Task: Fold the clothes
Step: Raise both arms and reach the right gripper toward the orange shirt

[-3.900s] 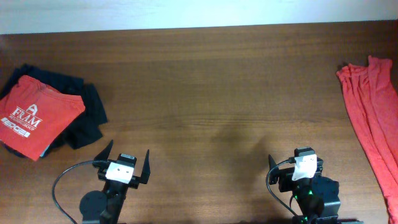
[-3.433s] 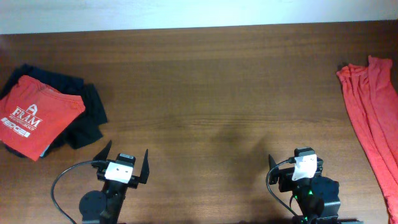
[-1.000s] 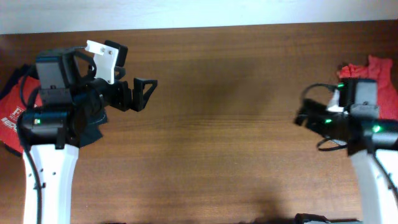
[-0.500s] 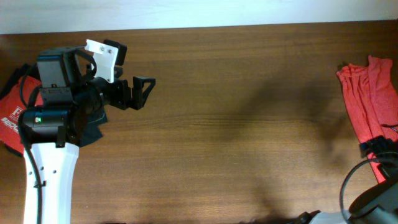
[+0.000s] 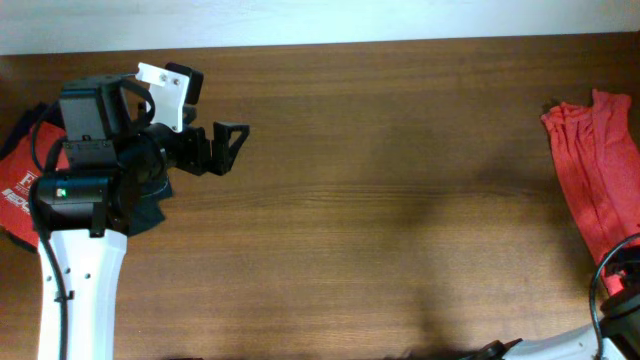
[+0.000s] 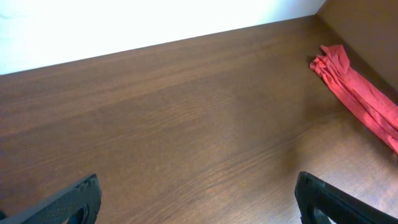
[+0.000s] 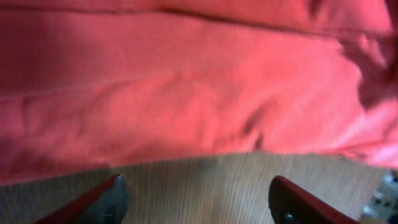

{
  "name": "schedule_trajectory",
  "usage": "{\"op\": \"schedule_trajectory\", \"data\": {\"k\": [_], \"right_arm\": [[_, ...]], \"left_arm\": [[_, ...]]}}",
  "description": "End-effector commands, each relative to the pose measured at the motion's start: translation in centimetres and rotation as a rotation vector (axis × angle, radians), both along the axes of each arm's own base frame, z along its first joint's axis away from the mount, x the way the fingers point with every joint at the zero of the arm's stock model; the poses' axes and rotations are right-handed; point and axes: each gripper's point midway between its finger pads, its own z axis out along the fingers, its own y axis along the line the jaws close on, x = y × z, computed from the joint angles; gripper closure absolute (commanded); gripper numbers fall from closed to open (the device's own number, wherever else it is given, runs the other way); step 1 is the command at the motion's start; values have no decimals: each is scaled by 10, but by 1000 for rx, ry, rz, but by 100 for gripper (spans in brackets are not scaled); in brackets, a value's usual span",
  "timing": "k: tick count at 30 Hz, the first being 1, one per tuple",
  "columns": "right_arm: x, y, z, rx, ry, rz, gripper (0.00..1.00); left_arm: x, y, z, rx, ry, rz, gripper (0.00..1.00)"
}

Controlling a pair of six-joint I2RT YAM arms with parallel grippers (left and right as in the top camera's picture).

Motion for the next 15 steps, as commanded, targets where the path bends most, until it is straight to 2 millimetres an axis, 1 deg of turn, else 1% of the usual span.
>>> {"op": "schedule_trajectory", "data": {"k": [1, 3, 5, 6, 7, 8, 11, 12, 15], "right_arm": [[3, -10, -3, -29, 1, 8, 36], [6, -15, -4, -47, -9, 8, 43], [8, -18, -5, -60, -17, 7, 44], [8, -18, -5, -59, -17, 5, 42], [8, -17, -6, -58, -17, 5, 37], [8, -13, -10, -51, -12, 10, 18], [6, -7, -19, -49, -11, 8, 16], [5, -5, -25, -53, -14, -8, 16], [7, -4, -29, -56, -28, -11, 20]], "left_arm": [[2, 1, 10, -2, -26, 6, 1], [2, 1, 10, -2, -26, 6, 1], [2, 1, 10, -2, -29, 6, 1], [2, 1, 10, -2, -29, 6, 1], [2, 1, 10, -2, -29, 6, 1], [2, 1, 11, -2, -30, 6, 1], [3, 1, 12, -3, -36, 6, 1], [3, 1, 12, -3, -38, 6, 1], [3, 1, 12, -3, -36, 6, 1]]}}
